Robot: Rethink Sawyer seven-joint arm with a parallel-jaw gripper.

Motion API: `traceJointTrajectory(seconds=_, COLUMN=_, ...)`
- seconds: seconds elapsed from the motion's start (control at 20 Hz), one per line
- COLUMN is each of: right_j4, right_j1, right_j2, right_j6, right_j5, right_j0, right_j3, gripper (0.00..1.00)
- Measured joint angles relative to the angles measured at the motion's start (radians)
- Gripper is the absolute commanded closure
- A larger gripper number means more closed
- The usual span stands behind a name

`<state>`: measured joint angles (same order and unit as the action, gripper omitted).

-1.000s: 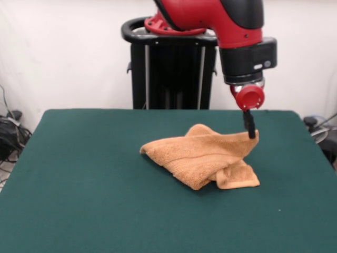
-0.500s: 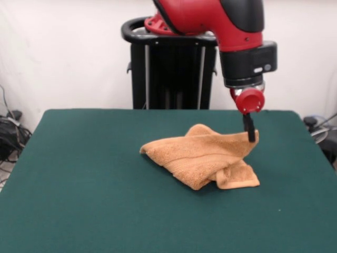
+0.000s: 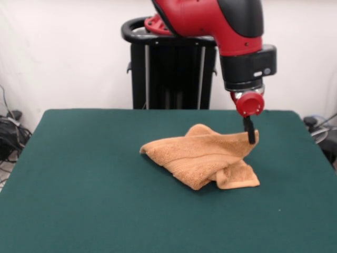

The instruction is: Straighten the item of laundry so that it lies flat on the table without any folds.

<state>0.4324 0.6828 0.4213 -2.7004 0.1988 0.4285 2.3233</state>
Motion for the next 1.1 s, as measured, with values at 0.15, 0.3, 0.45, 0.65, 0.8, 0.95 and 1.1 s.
traceJointTrajectory(seconds=0.15, right_j4=0.000, right_j1=0.000, right_j2=0.000, right_j6=0.000, right_j5=0.000, right_j0=-0.002, right_j3=0.000, gripper=0.00)
traceJointTrajectory(seconds=0.3, right_j4=0.000, right_j1=0.000, right_j2=0.000, right_j6=0.000, right_j5=0.000, right_j0=-0.005, right_j3=0.000, gripper=0.00)
traceJointTrajectory(seconds=0.45, right_j4=0.000, right_j1=0.000, right_j2=0.000, right_j6=0.000, right_j5=0.000, right_j0=-0.005, right_j3=0.000, gripper=0.00)
traceJointTrajectory(seconds=0.65, right_j4=0.000, right_j1=0.000, right_j2=0.000, right_j6=0.000, right_j5=0.000, right_j0=-0.005, right_j3=0.000, gripper=1.00)
traceJointTrajectory(seconds=0.8, right_j4=0.000, right_j1=0.000, right_j2=0.000, right_j6=0.000, right_j5=0.000, right_j0=-0.005, right_j3=0.000, gripper=1.00)
traceJointTrajectory(seconds=0.95, right_j4=0.000, right_j1=0.000, right_j2=0.000, right_j6=0.000, right_j5=0.000, right_j0=-0.005, right_j3=0.000, gripper=1.00)
traceJointTrajectory(seconds=1.1, right_j4=0.000, right_j1=0.000, right_j2=0.000, right_j6=0.000, right_j5=0.000, right_j0=-0.006, right_j3=0.000, gripper=1.00)
